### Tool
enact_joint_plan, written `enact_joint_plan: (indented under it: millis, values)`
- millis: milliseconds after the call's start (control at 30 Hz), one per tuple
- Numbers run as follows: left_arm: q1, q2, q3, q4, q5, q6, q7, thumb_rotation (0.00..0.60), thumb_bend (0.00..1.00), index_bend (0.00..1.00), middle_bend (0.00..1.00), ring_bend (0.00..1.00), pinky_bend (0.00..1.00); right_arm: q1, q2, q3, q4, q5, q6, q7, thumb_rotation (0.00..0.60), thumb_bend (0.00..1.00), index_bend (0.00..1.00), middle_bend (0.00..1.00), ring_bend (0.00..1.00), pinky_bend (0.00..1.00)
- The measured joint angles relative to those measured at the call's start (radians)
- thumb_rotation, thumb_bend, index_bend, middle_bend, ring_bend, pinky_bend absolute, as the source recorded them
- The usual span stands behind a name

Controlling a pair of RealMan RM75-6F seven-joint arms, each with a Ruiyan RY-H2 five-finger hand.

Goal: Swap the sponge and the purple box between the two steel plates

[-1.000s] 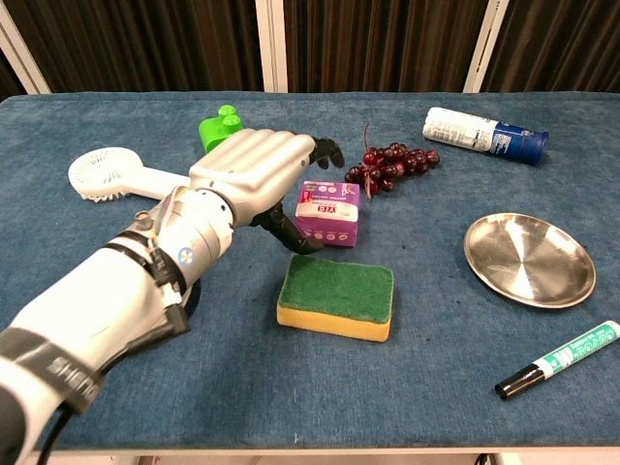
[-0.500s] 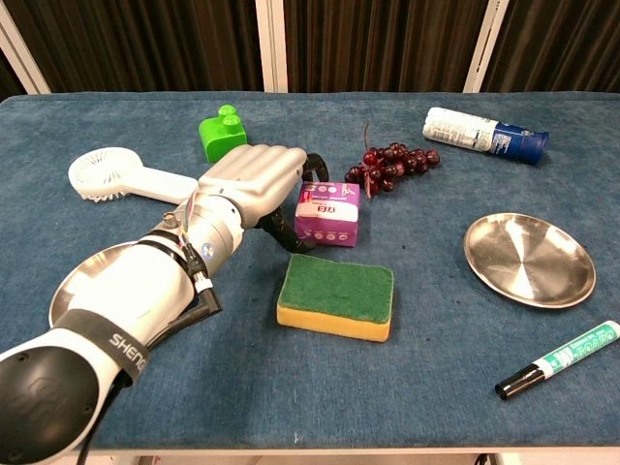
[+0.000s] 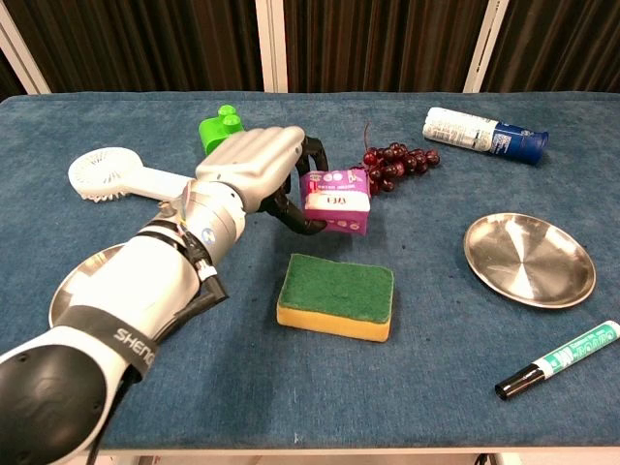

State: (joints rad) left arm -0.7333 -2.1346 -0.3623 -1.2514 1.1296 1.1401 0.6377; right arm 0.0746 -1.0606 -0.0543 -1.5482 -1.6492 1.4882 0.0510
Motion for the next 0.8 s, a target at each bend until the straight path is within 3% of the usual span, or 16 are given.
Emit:
enact_joint_plan:
  millis: [233, 400, 567, 700, 800]
  values:
    - [0.077, 0.154, 0.079, -0.238, 0.056, 0.085, 0.023, 0.6, 0.41, 0.52, 0.56, 0.49, 0.35, -0.003, -0.005, 0.001, -0.006, 0.003, -0.005, -0.023, 0.6, 0.21, 0.0, 0.0, 0.0, 0.04]
    - [0.19, 0.368, 0.202, -0.428, 0.1, 0.162, 0.024, 0.6, 0.39, 0.52, 0.56, 0.47, 0.35, -0.004, -0.012, 0.002, -0.016, 0.004, -0.01, -0.052, 0.6, 0.21, 0.0, 0.0, 0.0, 0.04]
    - [0.313, 0.516, 0.329, -0.471, 0.128, 0.211, -0.065, 0.6, 0.38, 0.52, 0.55, 0.46, 0.35, -0.007, -0.022, -0.001, -0.029, -0.003, -0.012, -0.087, 0.6, 0.21, 0.0, 0.0, 0.0, 0.04]
    - [0.362, 0.551, 0.382, -0.463, 0.165, 0.232, -0.144, 0.6, 0.35, 0.51, 0.54, 0.45, 0.34, -0.008, -0.028, -0.001, -0.034, -0.002, -0.016, -0.104, 0.6, 0.21, 0.0, 0.0, 0.0, 0.04]
    - [0.377, 0.559, 0.399, -0.447, 0.185, 0.23, -0.182, 0.6, 0.26, 0.44, 0.44, 0.37, 0.27, -0.005, -0.034, 0.0, -0.036, -0.001, -0.025, -0.12, 0.6, 0.21, 0.0, 0.0, 0.0, 0.04]
